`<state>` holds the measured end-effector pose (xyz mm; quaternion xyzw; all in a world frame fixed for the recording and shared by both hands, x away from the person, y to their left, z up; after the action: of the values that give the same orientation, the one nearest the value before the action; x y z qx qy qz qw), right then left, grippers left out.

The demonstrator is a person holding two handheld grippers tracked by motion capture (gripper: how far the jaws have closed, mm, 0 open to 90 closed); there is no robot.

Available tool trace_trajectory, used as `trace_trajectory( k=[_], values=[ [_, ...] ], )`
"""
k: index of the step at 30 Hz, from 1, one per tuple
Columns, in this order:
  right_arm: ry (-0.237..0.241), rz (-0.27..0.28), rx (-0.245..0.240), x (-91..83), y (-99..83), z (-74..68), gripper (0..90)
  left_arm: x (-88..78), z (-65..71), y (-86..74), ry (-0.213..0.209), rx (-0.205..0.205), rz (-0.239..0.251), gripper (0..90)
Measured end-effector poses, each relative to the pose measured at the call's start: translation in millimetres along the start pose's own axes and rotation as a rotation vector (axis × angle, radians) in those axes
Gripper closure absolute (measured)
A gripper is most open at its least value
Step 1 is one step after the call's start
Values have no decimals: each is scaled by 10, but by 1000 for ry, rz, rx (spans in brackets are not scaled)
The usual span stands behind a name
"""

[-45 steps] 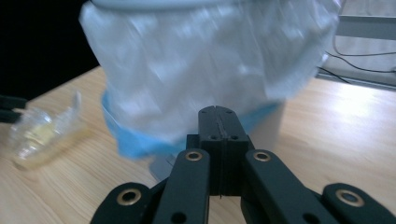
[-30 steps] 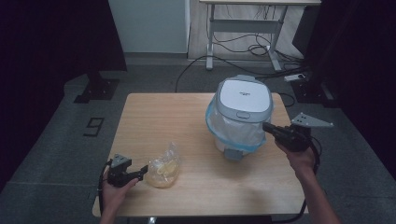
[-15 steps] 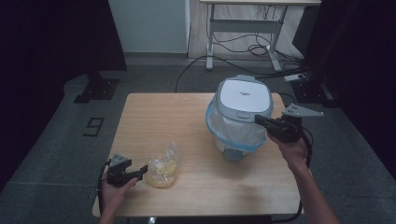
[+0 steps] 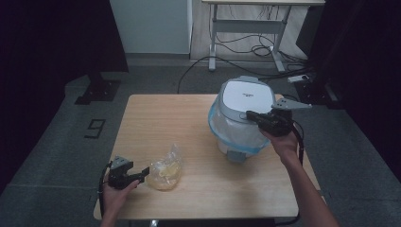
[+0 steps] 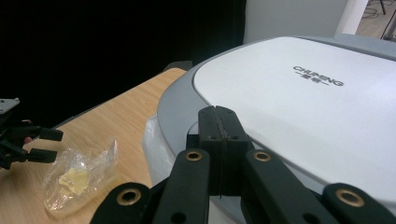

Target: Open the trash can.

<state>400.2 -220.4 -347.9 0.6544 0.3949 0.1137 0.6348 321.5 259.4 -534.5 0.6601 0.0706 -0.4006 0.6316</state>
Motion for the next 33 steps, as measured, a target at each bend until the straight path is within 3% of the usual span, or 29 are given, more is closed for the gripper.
trace_trajectory(
  k=[22, 26, 33],
  values=[
    [29, -18, 0, -10, -5, -4, 895, -11, -8, 1, 0, -2, 1, 205],
    [38, 44, 21, -173, -25, 21, 862, -7, -17, 0, -1, -6, -1, 205],
    [5, 75, -19, -539, -239, 32, 776, -23, 4, 6, -6, -2, 11, 214]
  ],
)
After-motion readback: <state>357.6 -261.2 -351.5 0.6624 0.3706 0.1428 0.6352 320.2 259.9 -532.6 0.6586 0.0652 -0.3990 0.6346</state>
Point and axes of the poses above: each handheld gripper's, and its own axes: x roughly forward along the jaws, y roughly out of its top, z roughly to its right, the point moved 2 cm from there along x, roughly forward along the jaws, and after that the axes turned 5 degrees about x, right-handed, at the moved point
